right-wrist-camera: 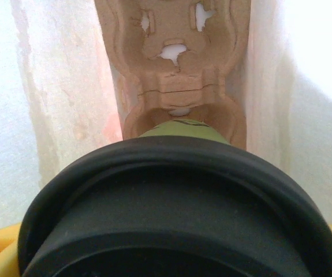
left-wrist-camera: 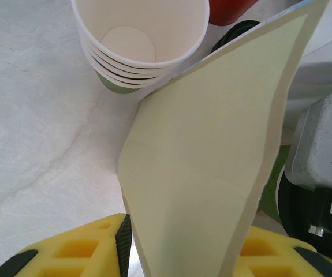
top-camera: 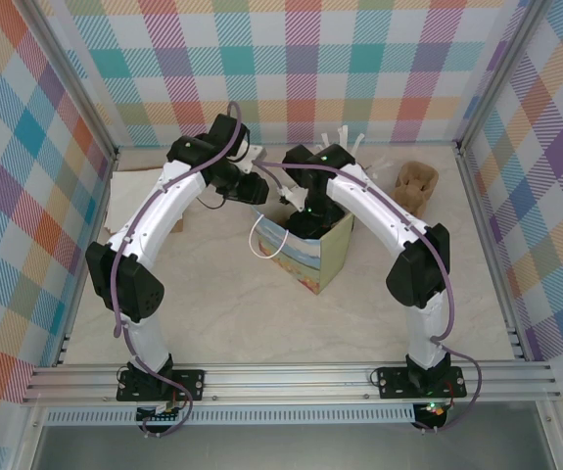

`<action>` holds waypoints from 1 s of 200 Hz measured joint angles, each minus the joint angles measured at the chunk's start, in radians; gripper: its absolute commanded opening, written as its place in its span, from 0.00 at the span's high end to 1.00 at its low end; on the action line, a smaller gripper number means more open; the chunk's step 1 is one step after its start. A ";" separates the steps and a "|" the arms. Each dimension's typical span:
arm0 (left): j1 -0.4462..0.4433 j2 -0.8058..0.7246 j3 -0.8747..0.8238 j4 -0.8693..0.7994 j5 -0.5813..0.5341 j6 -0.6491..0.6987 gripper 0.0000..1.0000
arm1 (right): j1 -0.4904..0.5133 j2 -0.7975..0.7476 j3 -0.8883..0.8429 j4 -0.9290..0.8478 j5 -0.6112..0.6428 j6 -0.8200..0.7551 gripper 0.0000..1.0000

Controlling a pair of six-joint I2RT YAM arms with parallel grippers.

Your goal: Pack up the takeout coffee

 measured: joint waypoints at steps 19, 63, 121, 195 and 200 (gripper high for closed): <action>0.000 -0.002 0.000 0.000 0.000 0.000 0.64 | -0.003 0.000 -0.011 0.010 0.005 -0.023 0.17; 0.000 -0.002 0.000 0.000 0.000 0.000 0.64 | -0.006 0.012 -0.032 0.021 0.010 -0.053 0.17; 0.000 -0.002 0.000 -0.001 0.000 0.000 0.64 | -0.011 0.016 -0.064 0.049 0.011 -0.074 0.17; 0.000 -0.002 0.000 -0.001 0.000 0.000 0.64 | -0.013 0.018 -0.078 0.065 0.011 -0.077 0.17; 0.000 -0.002 0.000 -0.001 0.000 0.000 0.64 | -0.013 0.018 -0.078 0.066 0.011 -0.077 0.17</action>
